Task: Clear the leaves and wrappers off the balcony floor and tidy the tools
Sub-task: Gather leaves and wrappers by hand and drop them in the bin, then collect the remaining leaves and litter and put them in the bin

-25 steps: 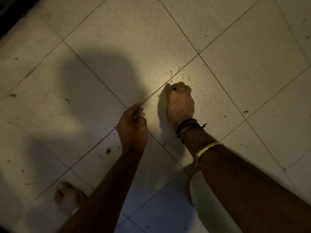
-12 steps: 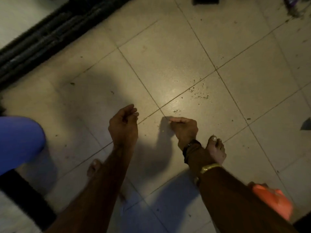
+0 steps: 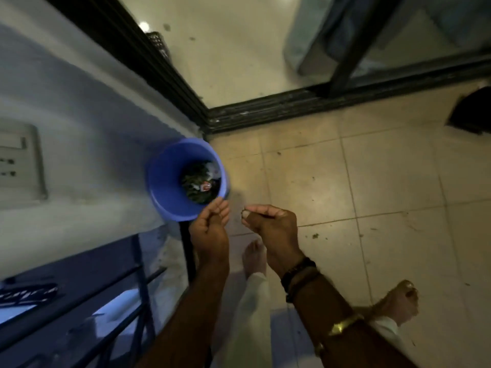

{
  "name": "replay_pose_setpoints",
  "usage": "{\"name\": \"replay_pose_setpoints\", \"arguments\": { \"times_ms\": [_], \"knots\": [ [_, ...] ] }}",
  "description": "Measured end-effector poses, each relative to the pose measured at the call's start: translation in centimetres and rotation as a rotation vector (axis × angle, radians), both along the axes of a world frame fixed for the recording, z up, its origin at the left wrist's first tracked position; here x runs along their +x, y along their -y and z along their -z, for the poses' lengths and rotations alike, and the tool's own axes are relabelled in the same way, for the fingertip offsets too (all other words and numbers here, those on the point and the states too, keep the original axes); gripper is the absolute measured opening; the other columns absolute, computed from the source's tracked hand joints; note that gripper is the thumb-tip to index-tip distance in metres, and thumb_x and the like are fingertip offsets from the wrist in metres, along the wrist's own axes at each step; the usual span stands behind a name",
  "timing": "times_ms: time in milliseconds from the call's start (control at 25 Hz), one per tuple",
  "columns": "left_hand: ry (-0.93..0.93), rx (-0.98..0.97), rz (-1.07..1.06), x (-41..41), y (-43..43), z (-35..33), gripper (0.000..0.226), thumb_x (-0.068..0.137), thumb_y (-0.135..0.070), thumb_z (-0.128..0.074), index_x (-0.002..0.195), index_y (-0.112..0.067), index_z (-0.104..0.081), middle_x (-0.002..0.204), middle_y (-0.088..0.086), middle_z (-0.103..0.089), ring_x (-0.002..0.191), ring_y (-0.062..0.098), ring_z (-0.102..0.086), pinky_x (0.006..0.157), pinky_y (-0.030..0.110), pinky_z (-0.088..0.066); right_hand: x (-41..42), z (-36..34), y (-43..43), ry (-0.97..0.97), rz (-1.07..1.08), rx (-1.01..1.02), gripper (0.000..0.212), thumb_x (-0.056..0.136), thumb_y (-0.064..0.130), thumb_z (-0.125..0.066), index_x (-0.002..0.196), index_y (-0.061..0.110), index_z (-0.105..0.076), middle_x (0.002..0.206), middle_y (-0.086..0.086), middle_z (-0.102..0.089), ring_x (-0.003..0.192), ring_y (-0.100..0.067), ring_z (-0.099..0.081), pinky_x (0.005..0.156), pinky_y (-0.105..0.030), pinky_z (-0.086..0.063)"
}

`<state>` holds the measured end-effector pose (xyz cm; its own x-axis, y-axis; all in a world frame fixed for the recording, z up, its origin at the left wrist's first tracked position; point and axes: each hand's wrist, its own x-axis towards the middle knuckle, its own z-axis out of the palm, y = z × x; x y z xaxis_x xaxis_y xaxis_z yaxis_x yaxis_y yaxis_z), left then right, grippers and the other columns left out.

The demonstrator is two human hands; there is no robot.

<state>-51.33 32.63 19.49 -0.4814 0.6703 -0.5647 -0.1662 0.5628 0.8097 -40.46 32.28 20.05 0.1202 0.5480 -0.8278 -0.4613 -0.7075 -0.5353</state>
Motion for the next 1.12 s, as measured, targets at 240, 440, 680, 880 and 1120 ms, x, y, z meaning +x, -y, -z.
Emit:
{"name": "replay_pose_setpoints", "arguments": {
  "times_ms": [240,440,680,880,1120],
  "knots": [
    [-0.099,-0.166,-0.066,-12.2,-6.1,0.5,0.025,0.100,-0.002,-0.050,0.119,-0.009,-0.064,0.118,0.014,-0.065,0.109,0.030,-0.061,0.090,0.044,-0.050,-11.4,1.2,-8.9,0.154,-0.308,0.034,0.025,0.075,-0.004,-0.082,0.098,0.006,-0.080,0.086,-0.010,-0.075,0.069,-0.017,-0.069,0.073,-0.028,-0.062],
    [-0.107,-0.162,0.131,-9.6,-6.4,-3.9,0.020,0.096,-0.019,-0.062,0.115,-0.023,-0.064,0.110,-0.004,-0.067,0.110,0.019,-0.062,0.101,0.041,-0.050,-5.4,-2.5,-8.1,0.043,0.021,-0.023,0.012,0.087,-0.009,-0.071,0.099,-0.007,-0.070,0.077,-0.014,-0.067,0.068,-0.023,-0.066,0.067,-0.029,-0.063],
    [0.081,-0.082,0.481,9.0,-5.3,-12.0,0.021,0.098,-0.011,-0.061,0.116,-0.018,-0.065,0.109,0.005,-0.070,0.101,0.018,-0.068,0.091,0.032,-0.055,13.7,-10.6,-2.0,0.038,0.442,-0.003,0.015,0.088,-0.002,-0.073,0.102,-0.003,-0.071,0.080,-0.010,-0.070,0.070,-0.018,-0.067,0.079,-0.036,-0.064],
    [0.018,-0.049,0.859,28.0,-4.7,-16.2,0.031,0.087,-0.024,-0.062,0.114,-0.011,-0.069,0.102,0.008,-0.073,0.096,0.025,-0.071,0.083,0.037,-0.058,30.4,-14.8,4.4,0.106,0.774,-0.039,0.015,0.092,0.002,-0.070,0.106,0.000,-0.072,0.087,-0.010,-0.071,0.076,-0.019,-0.068,0.070,-0.032,-0.062],
    [0.025,-0.059,1.247,52.7,1.0,-17.9,0.017,0.095,-0.014,-0.057,0.107,-0.014,-0.070,0.092,0.006,-0.073,0.082,0.022,-0.070,0.066,0.030,-0.058,50.6,-18.7,13.8,0.186,1.169,-0.031,0.004,0.095,0.010,-0.068,0.096,0.010,-0.072,0.087,-0.007,-0.071,0.073,-0.017,-0.068,0.063,-0.030,-0.060]
  ]
}}
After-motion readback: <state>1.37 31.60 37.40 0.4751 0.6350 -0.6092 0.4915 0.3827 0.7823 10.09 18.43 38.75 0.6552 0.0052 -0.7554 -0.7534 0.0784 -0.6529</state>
